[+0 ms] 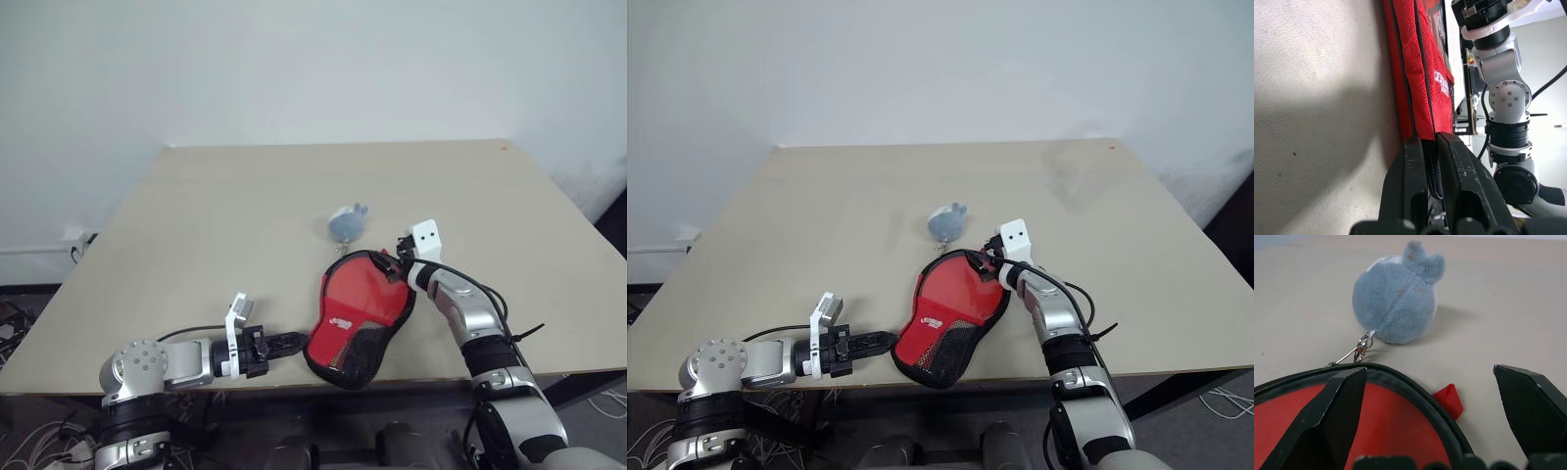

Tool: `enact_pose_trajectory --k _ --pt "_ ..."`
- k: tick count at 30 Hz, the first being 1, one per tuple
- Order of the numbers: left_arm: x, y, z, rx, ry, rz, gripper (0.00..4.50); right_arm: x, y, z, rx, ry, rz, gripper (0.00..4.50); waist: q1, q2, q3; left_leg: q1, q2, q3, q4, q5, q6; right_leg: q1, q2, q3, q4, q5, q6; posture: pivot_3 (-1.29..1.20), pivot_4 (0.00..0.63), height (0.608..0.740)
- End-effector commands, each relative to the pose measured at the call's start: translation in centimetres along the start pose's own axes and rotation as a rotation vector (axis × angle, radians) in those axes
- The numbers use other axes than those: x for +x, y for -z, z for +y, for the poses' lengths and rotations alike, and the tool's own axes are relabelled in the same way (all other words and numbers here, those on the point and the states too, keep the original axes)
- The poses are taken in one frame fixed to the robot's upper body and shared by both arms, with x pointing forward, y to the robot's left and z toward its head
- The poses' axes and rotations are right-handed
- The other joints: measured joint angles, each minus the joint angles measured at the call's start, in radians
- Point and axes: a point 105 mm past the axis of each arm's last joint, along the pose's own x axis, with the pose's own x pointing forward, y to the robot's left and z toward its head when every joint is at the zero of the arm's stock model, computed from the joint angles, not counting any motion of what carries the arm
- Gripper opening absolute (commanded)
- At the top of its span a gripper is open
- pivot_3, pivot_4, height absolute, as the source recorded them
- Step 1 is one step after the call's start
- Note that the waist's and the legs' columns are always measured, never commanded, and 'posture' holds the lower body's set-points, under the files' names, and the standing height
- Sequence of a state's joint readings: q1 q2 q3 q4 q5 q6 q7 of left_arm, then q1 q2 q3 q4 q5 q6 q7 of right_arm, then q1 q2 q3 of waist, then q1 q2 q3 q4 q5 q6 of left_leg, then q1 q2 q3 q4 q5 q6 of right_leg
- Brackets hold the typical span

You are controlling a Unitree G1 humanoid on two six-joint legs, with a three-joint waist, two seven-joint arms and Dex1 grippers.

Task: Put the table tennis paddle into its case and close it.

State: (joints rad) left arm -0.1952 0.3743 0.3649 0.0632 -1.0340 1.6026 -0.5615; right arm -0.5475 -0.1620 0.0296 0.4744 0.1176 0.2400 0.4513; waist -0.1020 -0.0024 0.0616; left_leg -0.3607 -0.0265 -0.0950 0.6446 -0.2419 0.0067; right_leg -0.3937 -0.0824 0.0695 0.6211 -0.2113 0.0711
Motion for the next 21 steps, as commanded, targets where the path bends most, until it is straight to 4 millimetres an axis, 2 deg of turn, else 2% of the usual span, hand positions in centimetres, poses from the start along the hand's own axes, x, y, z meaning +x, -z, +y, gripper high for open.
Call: enact_pose_trajectory --k 1,3,6,14,21 --pt "0.2 -0.8 -0.7 0.038 0.019 -0.017 0.39 0.3 -2.3 0.2 -0.041 -0.008 -0.067 4.50 0.000 0.000 0.000 0.000 0.000 0.000 0.000 0.000 0.000 0.000 0.000 0.000 0.000 0.000 0.000 0.00 0.000 0.740" --pt "0.1 -0.8 -0.7 0.038 0.017 -0.018 0.39 0.3 -2.3 0.2 -0.042 -0.010 -0.067 4.50 0.000 0.000 0.000 0.000 0.000 0.000 0.000 0.000 0.000 0.000 0.000 0.000 0.000 0.000 0.000 0.00 0.000 0.740" --pt "0.1 -0.8 -0.7 0.039 0.020 -0.016 0.02 0.3 -2.4 0.3 -0.042 -0.010 -0.067 4.50 0.000 0.000 0.000 0.000 0.000 0.000 0.000 0.000 0.000 0.000 0.000 0.000 0.000 0.000 0.000 0.00 0.000 0.740" --pt "0.2 -1.1 -0.9 0.047 0.031 -0.029 0.02 0.4 -2.3 0.4 -0.044 -0.016 -0.065 4.50 0.000 0.001 0.001 0.000 0.000 0.000 0.000 0.000 -0.001 0.000 0.000 0.000 0.000 0.000 0.000 0.00 0.000 0.740" --pt "-0.6 -2.6 -1.6 0.093 0.056 -0.069 0.02 0.4 -2.3 0.5 -0.044 -0.020 -0.063 4.50 0.000 0.000 0.002 0.000 0.000 0.000 0.000 -0.001 -0.002 0.000 0.000 0.000 0.000 0.000 -0.001 0.00 0.000 0.740"
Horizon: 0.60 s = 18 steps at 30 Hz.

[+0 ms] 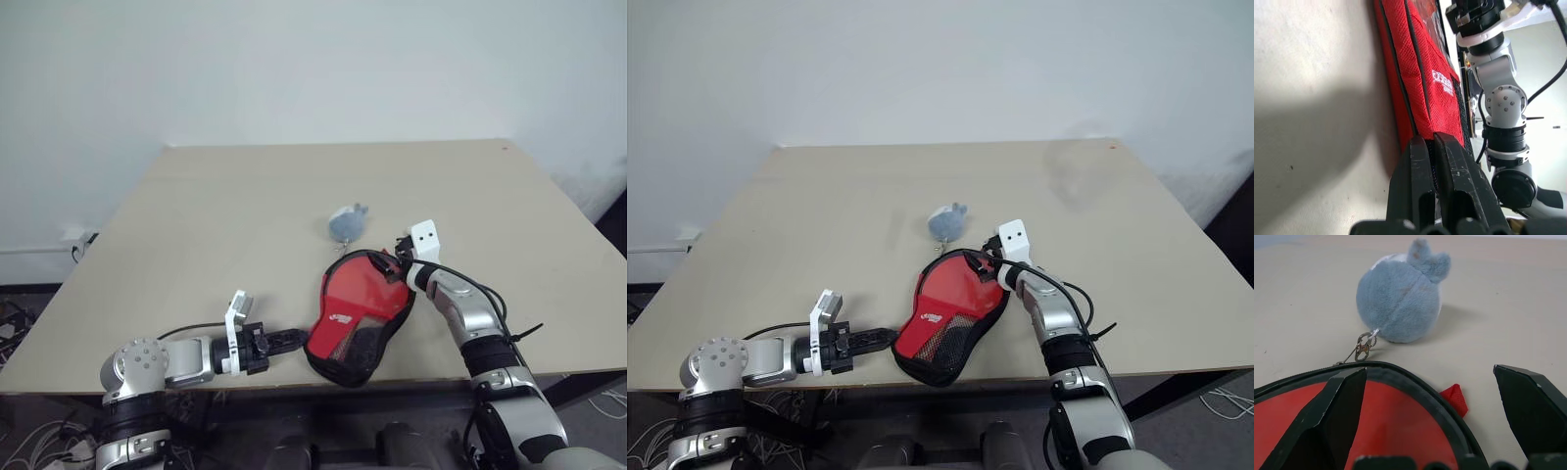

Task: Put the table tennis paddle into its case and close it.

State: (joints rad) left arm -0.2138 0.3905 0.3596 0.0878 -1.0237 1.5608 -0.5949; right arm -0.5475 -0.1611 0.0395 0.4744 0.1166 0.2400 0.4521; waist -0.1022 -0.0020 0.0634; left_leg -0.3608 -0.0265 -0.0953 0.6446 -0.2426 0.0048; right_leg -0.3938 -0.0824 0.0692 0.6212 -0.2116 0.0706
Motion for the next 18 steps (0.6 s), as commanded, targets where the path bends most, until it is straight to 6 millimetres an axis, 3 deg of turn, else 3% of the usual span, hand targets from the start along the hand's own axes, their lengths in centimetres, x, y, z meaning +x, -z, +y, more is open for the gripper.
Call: enact_pose_trajectory --k 1,18 --pt "-0.4 -1.8 -1.6 0.078 0.051 -0.035 0.02 0.3 -2.4 0.2 -0.039 -0.011 -0.066 4.50 0.000 0.000 0.000 0.000 0.000 0.000 0.000 0.000 0.000 0.000 0.000 0.000 0.000 0.000 0.000 0.00 0.000 0.740" --pt "-1.9 3.8 -2.3 0.107 0.090 0.166 0.02 0.2 -2.8 -1.2 -0.014 0.058 -0.098 4.50 -0.001 0.000 0.001 -0.006 0.001 0.002 -0.008 0.001 0.000 -0.013 0.000 0.002 0.001 -0.001 -0.001 0.00 0.000 0.740"
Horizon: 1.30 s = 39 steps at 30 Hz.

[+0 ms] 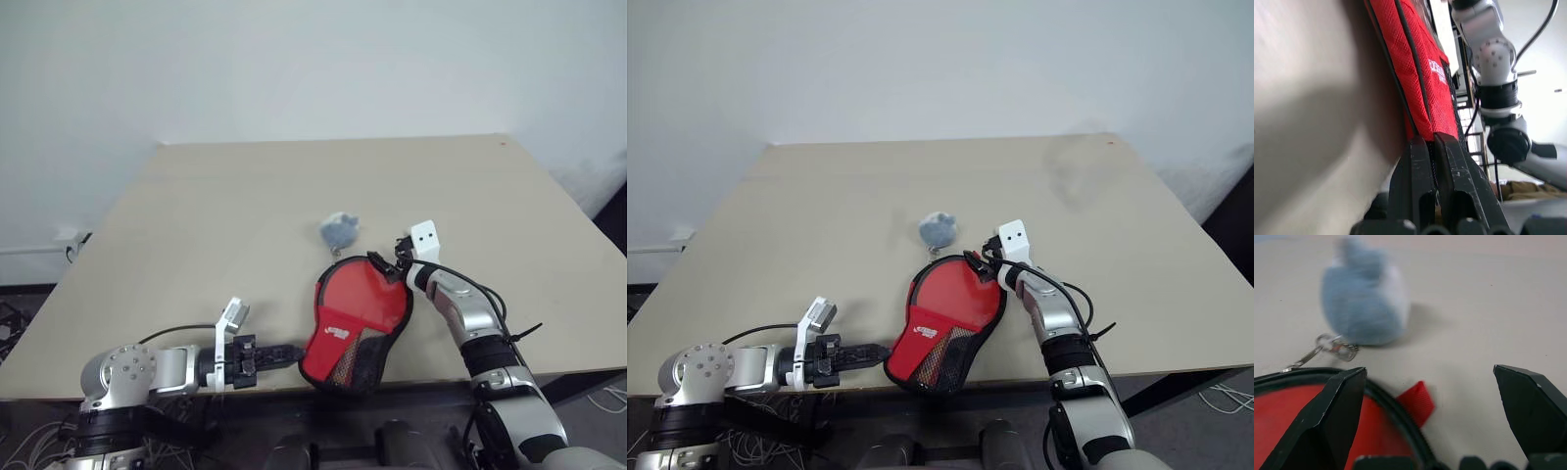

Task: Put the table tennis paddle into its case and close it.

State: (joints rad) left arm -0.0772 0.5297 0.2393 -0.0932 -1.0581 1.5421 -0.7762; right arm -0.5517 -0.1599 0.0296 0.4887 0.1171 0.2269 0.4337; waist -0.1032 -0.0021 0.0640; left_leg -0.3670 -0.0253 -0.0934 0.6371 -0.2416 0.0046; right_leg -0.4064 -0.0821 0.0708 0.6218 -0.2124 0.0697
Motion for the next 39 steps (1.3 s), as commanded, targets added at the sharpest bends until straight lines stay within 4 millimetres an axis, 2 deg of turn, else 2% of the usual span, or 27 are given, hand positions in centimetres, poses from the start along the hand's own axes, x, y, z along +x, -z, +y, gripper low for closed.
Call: enact_pose_trajectory --k 1,19,27,39 --pt "-0.2 0.5 -1.0 0.023 0.042 0.021 0.02 0.2 -2.9 -0.9 -0.012 0.041 -0.097 4.50 0.000 0.000 0.000 0.000 0.000 0.000 0.000 0.000 0.000 0.000 0.000 0.000 0.000 0.000 0.000 0.00 0.000 0.740" --pt "-1.2 3.4 -1.9 0.019 0.033 0.133 0.02 0.1 -2.4 -1.0 0.008 0.058 -0.095 4.50 0.000 0.000 0.000 -0.001 0.000 0.000 0.000 0.000 0.000 -0.001 0.000 0.000 0.000 0.000 0.000 0.00 0.000 0.740" --pt "-1.1 1.3 -1.3 0.032 0.041 0.015 0.02 0.1 -2.3 -0.8 0.007 0.055 -0.091 4.50 0.000 0.000 0.000 0.000 0.000 0.000 0.001 0.000 0.000 0.000 0.000 0.000 0.001 0.000 0.000 0.00 0.000 0.740" --pt "-0.8 0.8 -1.2 0.078 0.032 0.008 0.02 0.2 -2.4 -0.9 0.005 0.055 -0.088 4.50 0.001 0.000 0.000 0.000 0.000 0.000 0.002 0.001 0.000 0.000 0.000 0.000 0.001 0.000 -0.001 0.00 0.000 0.740"
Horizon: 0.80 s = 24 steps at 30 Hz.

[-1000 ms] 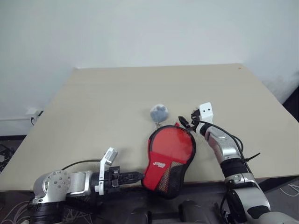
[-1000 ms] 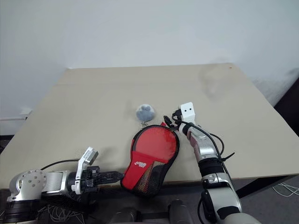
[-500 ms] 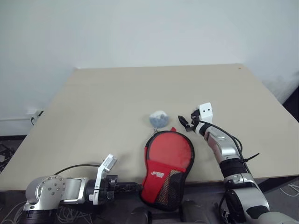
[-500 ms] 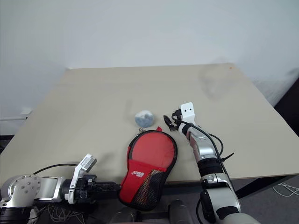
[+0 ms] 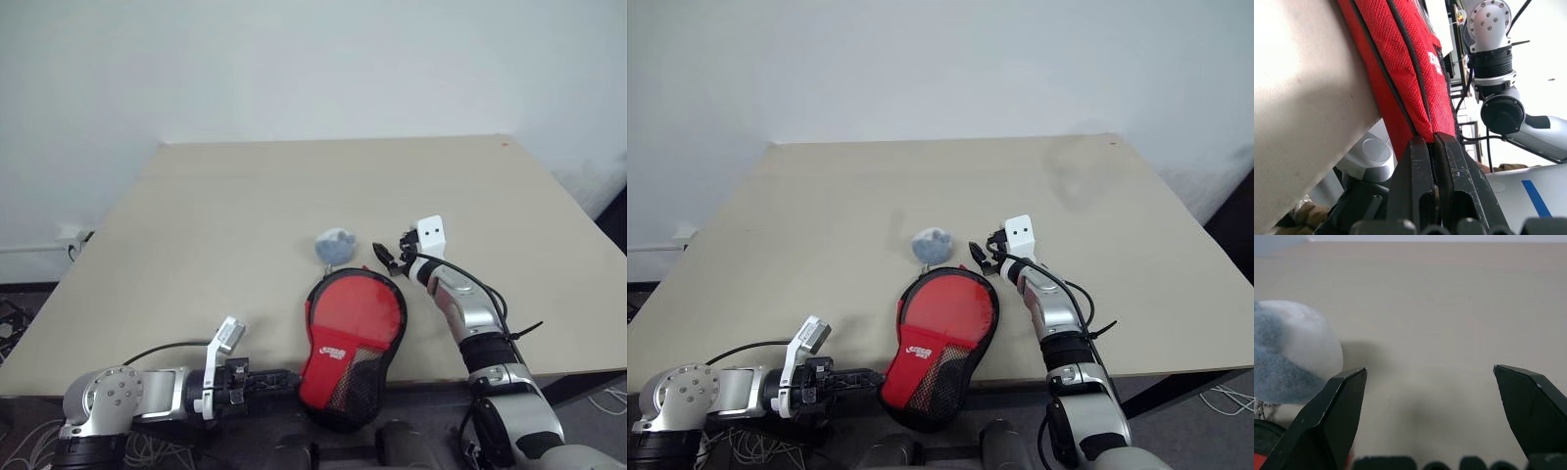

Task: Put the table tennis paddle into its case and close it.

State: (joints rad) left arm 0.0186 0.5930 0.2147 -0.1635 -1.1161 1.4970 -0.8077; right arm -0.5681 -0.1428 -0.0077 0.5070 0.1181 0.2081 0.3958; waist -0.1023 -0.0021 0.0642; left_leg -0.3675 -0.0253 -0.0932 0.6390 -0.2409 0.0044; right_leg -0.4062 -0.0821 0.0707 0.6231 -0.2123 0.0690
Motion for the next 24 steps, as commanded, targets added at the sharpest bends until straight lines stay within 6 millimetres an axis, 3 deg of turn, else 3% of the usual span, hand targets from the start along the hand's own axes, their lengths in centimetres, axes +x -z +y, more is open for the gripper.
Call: enact_pose_trajectory --k 1,5,8,18,24 --pt "0.0 -1.1 -0.7 0.070 0.015 -0.020 0.02 0.1 -1.7 -0.1 -0.019 0.000 -0.055 4.50 0.000 0.000 0.000 0.000 0.000 0.000 0.000 0.000 0.000 0.000 0.000 0.000 0.000 0.000 0.000 0.00 0.000 0.740" --pt "-0.1 -1.3 -0.8 0.077 0.018 -0.038 0.02 0.2 -1.7 0.0 -0.018 -0.002 -0.054 4.50 0.000 0.000 0.000 0.000 0.000 0.000 0.000 0.000 0.000 0.000 0.000 0.000 0.000 0.000 0.000 0.00 0.000 0.740" --pt "-0.1 -1.2 -0.9 0.078 0.019 -0.033 0.62 0.2 -1.7 0.0 -0.017 -0.004 -0.053 4.50 0.000 0.000 0.000 0.000 0.000 0.000 0.000 0.000 0.000 0.000 0.000 0.000 0.000 0.000 0.000 0.00 0.000 0.740" --pt "-0.3 -1.0 -0.7 0.080 0.001 -0.026 3.26 0.3 -1.7 0.1 -0.016 -0.008 -0.052 4.50 0.000 0.000 0.000 0.000 0.000 0.000 0.000 0.000 0.000 0.000 0.000 0.000 0.000 0.000 0.000 0.00 0.000 0.740" --pt "-0.8 -3.2 -0.2 0.128 -0.032 -0.098 3.26 0.4 -1.8 0.2 -0.017 -0.012 -0.054 4.50 0.000 0.000 0.000 0.000 0.000 0.000 0.000 0.000 0.000 0.000 0.000 0.000 0.000 0.000 0.000 0.00 0.000 0.740"
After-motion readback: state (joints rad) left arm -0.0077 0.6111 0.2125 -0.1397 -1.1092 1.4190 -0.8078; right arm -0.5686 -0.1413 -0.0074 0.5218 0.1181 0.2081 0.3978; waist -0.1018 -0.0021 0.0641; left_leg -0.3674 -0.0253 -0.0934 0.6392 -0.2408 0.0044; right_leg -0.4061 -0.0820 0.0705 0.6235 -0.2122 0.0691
